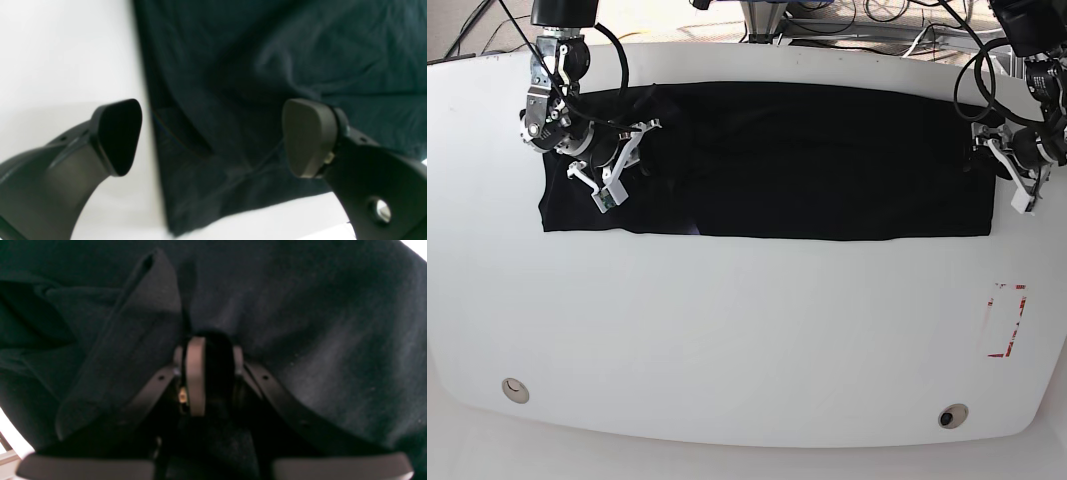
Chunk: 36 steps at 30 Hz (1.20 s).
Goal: Layout the t-shirt on the table in an organized manner, then fold the t-shirt properly
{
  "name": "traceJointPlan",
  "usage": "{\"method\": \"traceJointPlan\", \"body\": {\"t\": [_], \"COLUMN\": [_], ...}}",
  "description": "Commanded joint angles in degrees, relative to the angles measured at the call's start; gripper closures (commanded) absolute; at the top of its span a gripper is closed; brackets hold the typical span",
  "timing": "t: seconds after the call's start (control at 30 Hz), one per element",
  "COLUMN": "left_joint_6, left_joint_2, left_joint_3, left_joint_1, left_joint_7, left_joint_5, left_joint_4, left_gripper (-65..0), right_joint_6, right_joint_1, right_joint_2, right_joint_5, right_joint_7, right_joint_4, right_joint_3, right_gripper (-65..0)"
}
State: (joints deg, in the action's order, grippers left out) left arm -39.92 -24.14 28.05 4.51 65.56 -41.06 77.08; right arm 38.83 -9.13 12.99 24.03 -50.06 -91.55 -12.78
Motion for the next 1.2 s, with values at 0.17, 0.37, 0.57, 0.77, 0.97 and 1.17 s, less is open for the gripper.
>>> {"method": "traceJointPlan", "body": {"t": [0.17, 0.37, 0.57, 0.77, 0.97, 1.17], "left_joint_6": [-0.1, -0.1, -0.1, -0.1, -0.1, -0.1], "left_joint_2": [-1.0, 0.3, 0.4, 0.4, 0.4, 0.4], "left_joint_3": [-5.3, -6.1, -5.9, -5.8, -5.7, -5.7], "left_joint_1": [-1.3, -1.2, -0.3, -0.2, 0.7, 4.1], "left_joint_7": [-3.7, -3.5, -3.5, -3.5, -3.4, 0.4], "left_joint_5": [-1.5, -1.6, -1.8, -1.8, -1.8, -1.8], "left_joint_4": [-1.3, -1.2, -1.2, -1.1, 3.3, 16.1], "left_gripper": [-65.0, -56.2, -33.2, -13.9, -11.1, -11.1], "right_joint_6": [-0.2, -0.2, -0.2, -0.2, -0.2, -0.2], "right_joint_1": [0.1, 0.1, 0.1, 0.0, 0.0, 0.0], "right_joint_2": [0.4, 0.4, 0.4, 0.4, 0.4, 0.4], "right_joint_5": [-0.2, -0.2, -0.2, -0.2, -0.2, -0.2], "right_joint_7": [-0.4, -0.4, -0.4, -0.4, -0.4, -0.4], "right_joint_4": [-0.8, -0.8, -0.8, -0.8, -0.8, -0.7], "right_joint_3": [-0.3, -0.4, -0.4, -0.4, -0.4, -0.4], "right_gripper": [-10.1, -10.1, -10.1, -10.1, -10.1, -10.1]}}
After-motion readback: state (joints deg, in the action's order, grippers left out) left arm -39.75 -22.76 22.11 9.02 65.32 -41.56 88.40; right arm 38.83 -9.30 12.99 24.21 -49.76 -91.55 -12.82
